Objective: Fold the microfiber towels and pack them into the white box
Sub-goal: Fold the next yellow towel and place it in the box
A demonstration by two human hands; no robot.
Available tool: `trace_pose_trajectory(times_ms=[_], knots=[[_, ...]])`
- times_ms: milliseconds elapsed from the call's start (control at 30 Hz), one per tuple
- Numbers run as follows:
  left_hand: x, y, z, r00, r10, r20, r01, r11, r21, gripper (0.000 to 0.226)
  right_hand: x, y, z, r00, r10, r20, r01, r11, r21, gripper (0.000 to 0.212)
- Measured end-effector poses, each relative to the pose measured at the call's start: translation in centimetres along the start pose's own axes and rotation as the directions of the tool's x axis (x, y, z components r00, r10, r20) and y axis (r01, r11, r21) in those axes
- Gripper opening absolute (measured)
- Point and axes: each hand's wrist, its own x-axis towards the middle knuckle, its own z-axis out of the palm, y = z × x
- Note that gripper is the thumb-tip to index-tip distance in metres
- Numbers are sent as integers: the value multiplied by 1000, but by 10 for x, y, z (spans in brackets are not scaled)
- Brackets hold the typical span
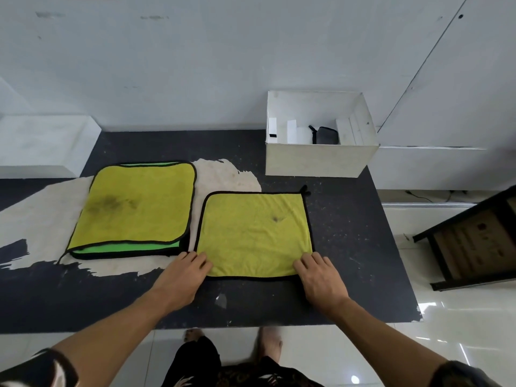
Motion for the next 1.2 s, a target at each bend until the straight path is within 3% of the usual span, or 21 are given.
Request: trace_pose_trajectory(times_ms=[333, 567, 900, 1067, 1200], knots=[[-4, -7, 2, 991, 97, -90, -95, 995, 31, 31, -2, 14, -2, 997, -61, -52, 63, 997, 48, 9], [0, -9, 6, 985, 130, -110, -134, 991, -30, 24, -1, 14, -6, 991, -130, -5, 130, 989, 64, 16], [6, -12, -3, 985, 168, -29, -167, 986, 24, 24, 3, 12, -5, 984, -164, 75, 160, 986, 53, 22], [13, -13, -5, 989, 145, -35, -147, 988, -53, 16, 7, 14, -6, 986, -156, 63, 149, 984, 98, 24], [9, -18, 7, 987, 160, 23, -156, 980, -125, 21, 6, 14, -7, 988, -144, 55, 137, 983, 119, 23]])
